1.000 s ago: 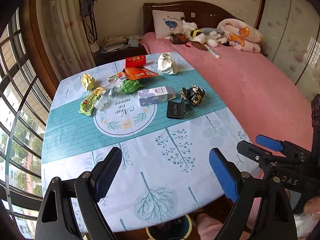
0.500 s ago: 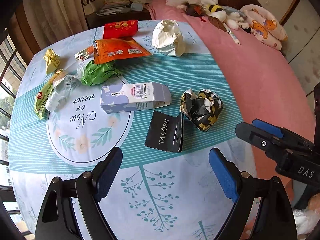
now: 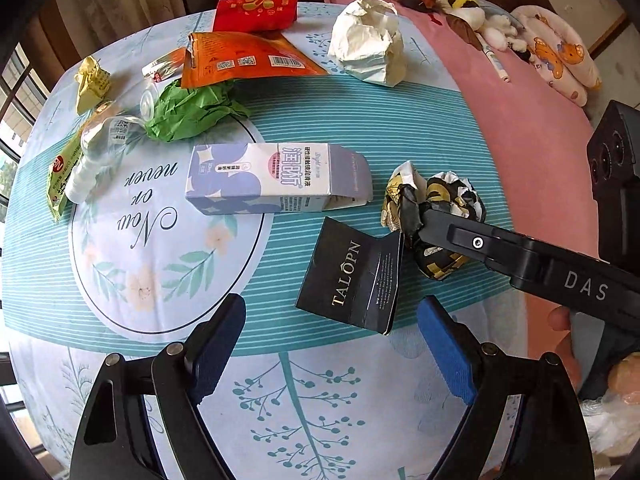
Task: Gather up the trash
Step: 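Grasp the black TALOPN card with the left tool while the right tool grasps the crumpled black-gold wrapper, then carry the card and wrapper down over the trash bin with both tools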
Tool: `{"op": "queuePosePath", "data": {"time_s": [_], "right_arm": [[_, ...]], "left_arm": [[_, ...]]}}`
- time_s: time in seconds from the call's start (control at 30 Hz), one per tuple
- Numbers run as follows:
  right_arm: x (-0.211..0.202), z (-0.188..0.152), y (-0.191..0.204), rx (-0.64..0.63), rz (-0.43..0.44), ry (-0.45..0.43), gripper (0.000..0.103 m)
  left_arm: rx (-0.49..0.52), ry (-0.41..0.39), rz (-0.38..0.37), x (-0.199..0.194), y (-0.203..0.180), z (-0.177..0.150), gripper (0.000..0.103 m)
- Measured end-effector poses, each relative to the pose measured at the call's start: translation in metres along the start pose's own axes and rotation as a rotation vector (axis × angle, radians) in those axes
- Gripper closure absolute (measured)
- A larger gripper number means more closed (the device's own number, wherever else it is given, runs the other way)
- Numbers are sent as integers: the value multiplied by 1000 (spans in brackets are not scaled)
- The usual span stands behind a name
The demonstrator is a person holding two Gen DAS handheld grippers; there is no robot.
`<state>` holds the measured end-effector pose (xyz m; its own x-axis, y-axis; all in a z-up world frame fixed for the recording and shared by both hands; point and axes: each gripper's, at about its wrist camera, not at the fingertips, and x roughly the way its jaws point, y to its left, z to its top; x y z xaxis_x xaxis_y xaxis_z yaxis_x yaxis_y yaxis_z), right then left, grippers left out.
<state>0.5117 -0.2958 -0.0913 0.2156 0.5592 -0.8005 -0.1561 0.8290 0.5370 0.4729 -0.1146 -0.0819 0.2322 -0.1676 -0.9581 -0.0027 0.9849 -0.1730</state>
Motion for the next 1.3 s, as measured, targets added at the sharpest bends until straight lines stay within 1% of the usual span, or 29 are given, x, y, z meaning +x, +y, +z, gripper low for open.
{"op": "queuePosePath", "data": {"time_s": [0.07, 0.2, 0.27, 0.33, 0.37, 0.4, 0.43, 0.47, 0.5, 0.67, 0.73, 0.87, 1.07, 1.3], "right_arm": [[-4, 0, 0, -15, -8, -10, 59], [-13, -4, -13, 15, -8, -18, 59], [-18, -7, -19, 23, -8, -18, 59], [-20, -10, -21, 19, -10, -16, 59], [-20, -11, -21, 16, -12, -15, 59], [-20, -12, -20, 12, -15, -13, 59], [-21, -14, -21, 9, -16, -14, 59], [-21, -15, -20, 8, -17, -14, 59], [-21, -16, -20, 7, -19, -14, 59], [-21, -19, -20, -1, -24, -17, 59], [-21, -20, -19, -5, -29, -18, 59], [-22, -22, -15, -14, -47, -23, 60], [-24, -36, -2, -29, -57, -18, 62], [-33, -71, 24, -46, -52, -13, 62]], "left_arm": [[5, 9, -9, 4, -2, 3, 15], [12, 27, -34, 13, -8, 10, 16], [20, 39, -34, 19, -10, 14, 20], [24, 62, -45, 26, -11, 17, 32], [22, 76, -55, 29, -12, 18, 35], [19, 91, -62, 33, -12, 18, 41], [15, 100, -66, 36, -11, 19, 44], [18, 85, -74, 35, -11, 20, 44], [17, 92, -80, 36, -12, 22, 46], [-17, 89, -97, 36, -5, 26, 57], [-31, 83, -94, 35, -2, 25, 59], [-19, 50, -25, 25, -5, 18, 61], [7, 5, -3, 1, -14, -3, 61], [41, -33, -7, -40, -17, -47, 61]]}}
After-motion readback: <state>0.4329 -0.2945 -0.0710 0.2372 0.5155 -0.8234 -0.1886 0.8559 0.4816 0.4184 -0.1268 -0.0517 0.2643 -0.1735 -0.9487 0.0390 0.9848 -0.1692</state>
